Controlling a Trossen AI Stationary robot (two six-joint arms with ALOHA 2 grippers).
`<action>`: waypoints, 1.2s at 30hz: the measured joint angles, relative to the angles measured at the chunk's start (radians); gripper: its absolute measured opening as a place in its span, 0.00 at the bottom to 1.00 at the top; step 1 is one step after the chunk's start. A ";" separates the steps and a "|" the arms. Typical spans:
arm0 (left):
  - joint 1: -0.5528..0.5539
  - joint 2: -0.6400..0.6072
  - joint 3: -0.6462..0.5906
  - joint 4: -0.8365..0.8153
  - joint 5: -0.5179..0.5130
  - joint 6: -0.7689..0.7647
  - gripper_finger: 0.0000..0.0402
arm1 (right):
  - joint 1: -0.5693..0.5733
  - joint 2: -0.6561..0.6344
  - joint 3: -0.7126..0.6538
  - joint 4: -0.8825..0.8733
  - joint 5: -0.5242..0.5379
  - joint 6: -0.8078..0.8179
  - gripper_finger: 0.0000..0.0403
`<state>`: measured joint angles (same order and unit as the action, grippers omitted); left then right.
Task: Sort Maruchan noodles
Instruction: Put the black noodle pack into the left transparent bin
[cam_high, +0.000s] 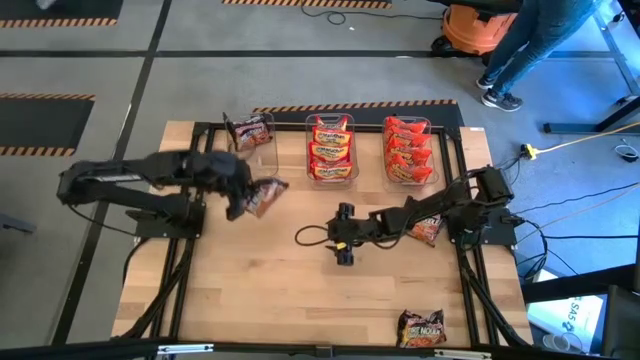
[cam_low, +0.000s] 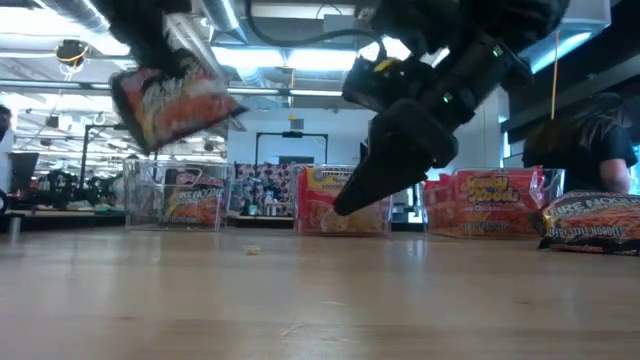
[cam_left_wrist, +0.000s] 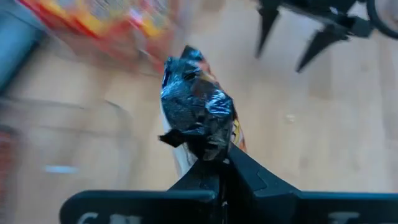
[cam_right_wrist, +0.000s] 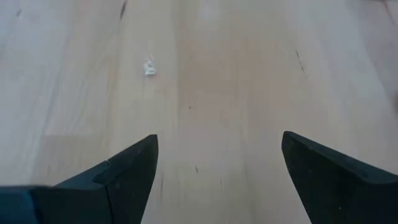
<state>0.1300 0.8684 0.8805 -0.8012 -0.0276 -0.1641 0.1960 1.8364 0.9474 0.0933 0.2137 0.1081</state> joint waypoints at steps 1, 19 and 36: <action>0.029 0.010 0.043 -0.035 -0.008 0.045 0.00 | 0.000 0.000 -0.020 0.034 0.003 0.020 0.80; 0.565 0.325 0.346 -0.219 -0.008 0.691 0.00 | 0.001 0.001 -0.222 0.385 0.002 0.179 0.80; 0.714 0.745 0.346 -0.163 -0.143 0.900 0.03 | 0.001 0.001 -0.283 0.512 0.002 0.193 0.80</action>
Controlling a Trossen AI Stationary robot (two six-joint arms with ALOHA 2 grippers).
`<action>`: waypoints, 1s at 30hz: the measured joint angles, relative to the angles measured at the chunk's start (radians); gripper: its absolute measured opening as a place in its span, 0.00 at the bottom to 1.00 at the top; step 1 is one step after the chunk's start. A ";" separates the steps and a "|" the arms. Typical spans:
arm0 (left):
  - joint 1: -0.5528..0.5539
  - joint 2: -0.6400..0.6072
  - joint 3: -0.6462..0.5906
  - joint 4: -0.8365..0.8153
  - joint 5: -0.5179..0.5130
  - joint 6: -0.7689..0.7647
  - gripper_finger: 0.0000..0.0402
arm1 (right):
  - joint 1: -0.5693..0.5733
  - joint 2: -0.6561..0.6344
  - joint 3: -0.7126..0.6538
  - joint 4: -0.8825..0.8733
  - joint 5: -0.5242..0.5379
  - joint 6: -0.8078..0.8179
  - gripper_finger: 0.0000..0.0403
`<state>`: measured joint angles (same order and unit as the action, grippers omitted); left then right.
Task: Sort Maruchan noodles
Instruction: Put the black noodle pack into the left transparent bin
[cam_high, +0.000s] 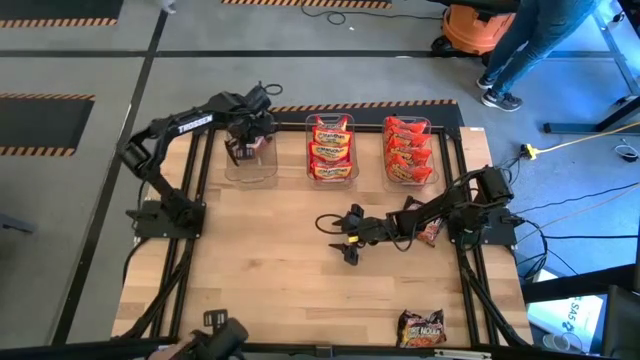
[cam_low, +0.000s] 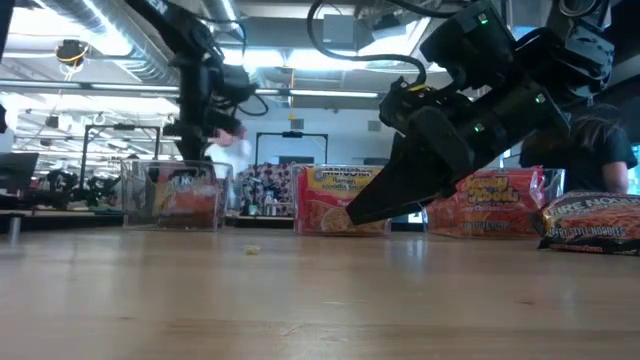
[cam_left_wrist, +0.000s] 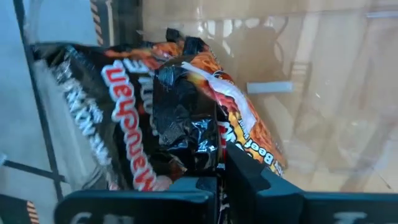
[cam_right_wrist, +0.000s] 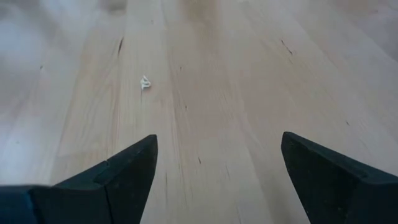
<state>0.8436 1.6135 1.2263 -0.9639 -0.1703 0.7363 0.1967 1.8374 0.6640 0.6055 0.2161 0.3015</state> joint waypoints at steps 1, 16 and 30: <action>0.000 0.013 0.000 0.009 0.000 0.000 0.04 | 0.000 0.000 0.000 0.000 0.000 0.006 0.80; -0.014 0.036 0.001 0.101 -0.134 -0.026 0.31 | 0.000 0.000 0.000 0.000 0.000 0.008 0.80; -0.223 -0.198 0.001 0.107 -0.164 -0.252 0.33 | -0.001 -0.002 0.015 -0.015 -0.074 0.017 0.80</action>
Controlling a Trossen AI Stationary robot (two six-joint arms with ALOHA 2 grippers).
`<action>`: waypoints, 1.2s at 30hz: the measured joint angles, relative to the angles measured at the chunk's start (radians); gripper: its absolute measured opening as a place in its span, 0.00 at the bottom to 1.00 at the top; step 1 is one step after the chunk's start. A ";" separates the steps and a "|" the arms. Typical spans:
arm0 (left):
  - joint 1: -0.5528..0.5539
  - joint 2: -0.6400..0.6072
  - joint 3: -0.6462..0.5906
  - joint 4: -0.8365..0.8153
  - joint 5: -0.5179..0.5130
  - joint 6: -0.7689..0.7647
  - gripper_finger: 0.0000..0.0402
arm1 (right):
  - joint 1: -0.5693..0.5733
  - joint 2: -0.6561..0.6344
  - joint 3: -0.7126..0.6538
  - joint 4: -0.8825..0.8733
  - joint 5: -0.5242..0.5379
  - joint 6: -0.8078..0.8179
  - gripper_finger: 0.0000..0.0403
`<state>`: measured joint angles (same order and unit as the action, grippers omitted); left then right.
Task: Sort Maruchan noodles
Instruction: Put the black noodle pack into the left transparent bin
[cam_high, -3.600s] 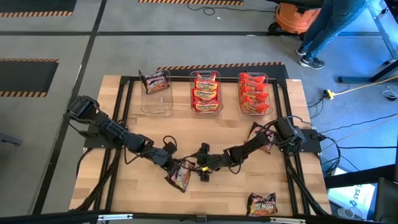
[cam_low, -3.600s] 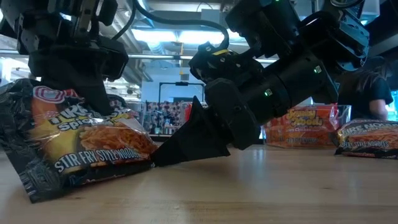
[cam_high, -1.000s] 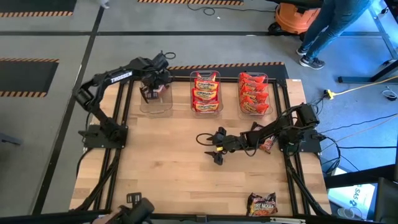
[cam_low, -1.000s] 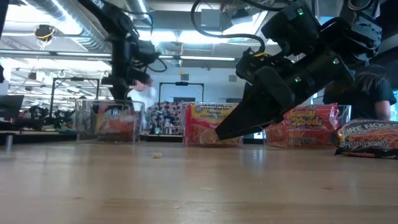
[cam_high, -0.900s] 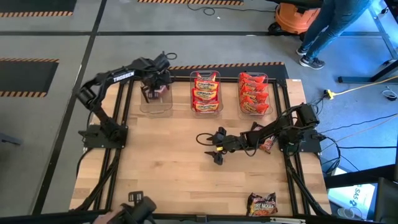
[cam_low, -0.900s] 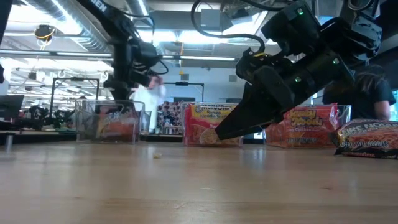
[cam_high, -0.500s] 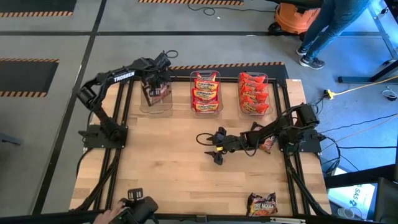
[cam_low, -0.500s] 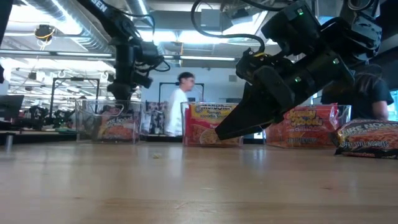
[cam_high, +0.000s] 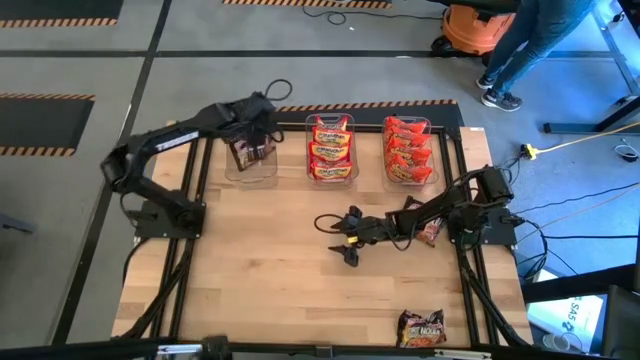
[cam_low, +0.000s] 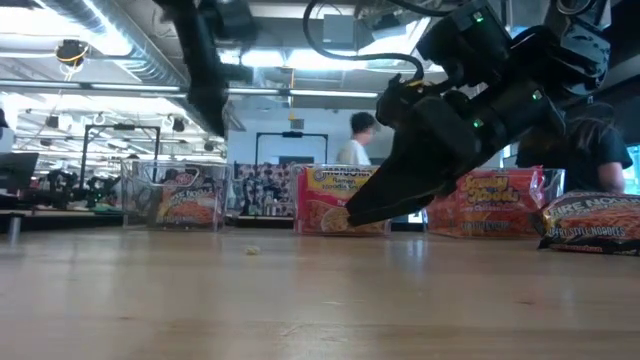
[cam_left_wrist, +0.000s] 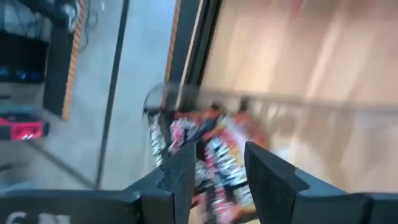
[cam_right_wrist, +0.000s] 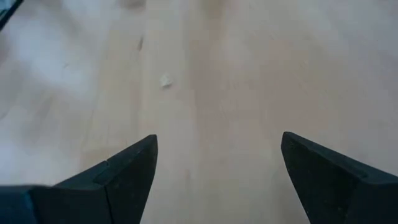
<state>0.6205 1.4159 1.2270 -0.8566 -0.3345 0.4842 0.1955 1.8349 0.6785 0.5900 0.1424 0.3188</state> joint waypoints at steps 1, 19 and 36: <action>-0.026 -0.027 0.000 -0.001 0.017 -0.037 0.33 | 0.000 -0.009 0.004 -0.023 -0.014 0.000 0.80; -0.687 -0.164 -0.073 0.138 0.309 -0.569 0.33 | 0.367 -0.411 0.096 -0.697 -0.048 0.376 0.80; -1.003 -0.159 -0.518 0.867 0.213 -0.875 0.33 | 0.851 -0.434 0.096 -0.702 0.011 1.286 0.80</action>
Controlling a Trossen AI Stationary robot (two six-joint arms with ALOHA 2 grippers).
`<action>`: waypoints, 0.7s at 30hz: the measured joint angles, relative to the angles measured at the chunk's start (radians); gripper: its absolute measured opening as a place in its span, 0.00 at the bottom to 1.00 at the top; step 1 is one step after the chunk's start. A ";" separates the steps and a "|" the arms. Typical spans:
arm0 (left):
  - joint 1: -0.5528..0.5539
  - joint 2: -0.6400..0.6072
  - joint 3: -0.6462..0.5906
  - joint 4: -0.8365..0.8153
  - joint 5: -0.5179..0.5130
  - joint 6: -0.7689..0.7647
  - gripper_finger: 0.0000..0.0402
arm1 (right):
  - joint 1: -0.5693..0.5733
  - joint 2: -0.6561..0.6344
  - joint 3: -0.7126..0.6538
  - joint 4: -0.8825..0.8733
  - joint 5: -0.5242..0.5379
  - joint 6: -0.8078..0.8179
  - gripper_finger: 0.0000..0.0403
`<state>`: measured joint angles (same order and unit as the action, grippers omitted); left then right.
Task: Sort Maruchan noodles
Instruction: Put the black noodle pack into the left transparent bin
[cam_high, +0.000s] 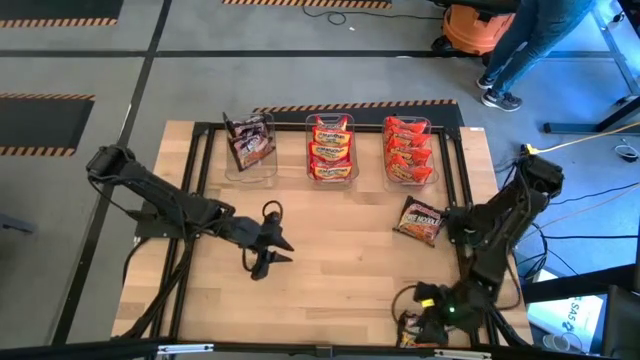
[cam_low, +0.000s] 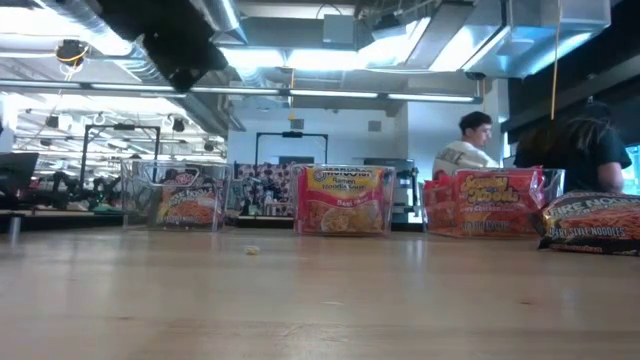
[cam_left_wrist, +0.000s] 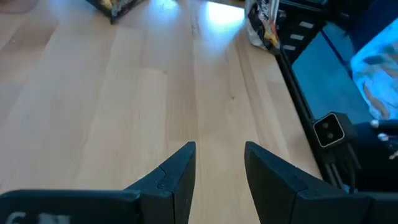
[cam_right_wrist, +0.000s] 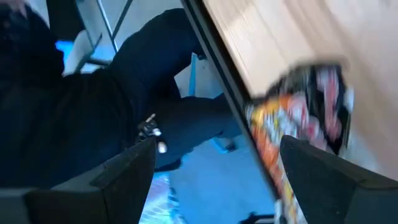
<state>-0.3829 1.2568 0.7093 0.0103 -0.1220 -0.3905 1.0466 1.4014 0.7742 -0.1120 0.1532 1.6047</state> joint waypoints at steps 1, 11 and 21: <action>-0.008 0.000 -0.019 0.026 -0.013 -0.011 0.33 | 0.022 0.006 0.000 0.001 0.013 0.050 0.80; -0.053 0.000 -0.086 0.089 -0.122 -0.080 0.33 | 0.124 0.107 -0.001 0.000 -0.059 0.343 0.80; -0.053 0.007 -0.088 0.164 -0.144 -0.068 0.33 | -0.087 0.203 0.002 0.047 0.007 0.013 0.80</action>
<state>-0.4362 1.2640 0.6216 0.1745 -0.2657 -0.4583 0.9592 1.6047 0.7759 -0.0648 0.1599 1.6176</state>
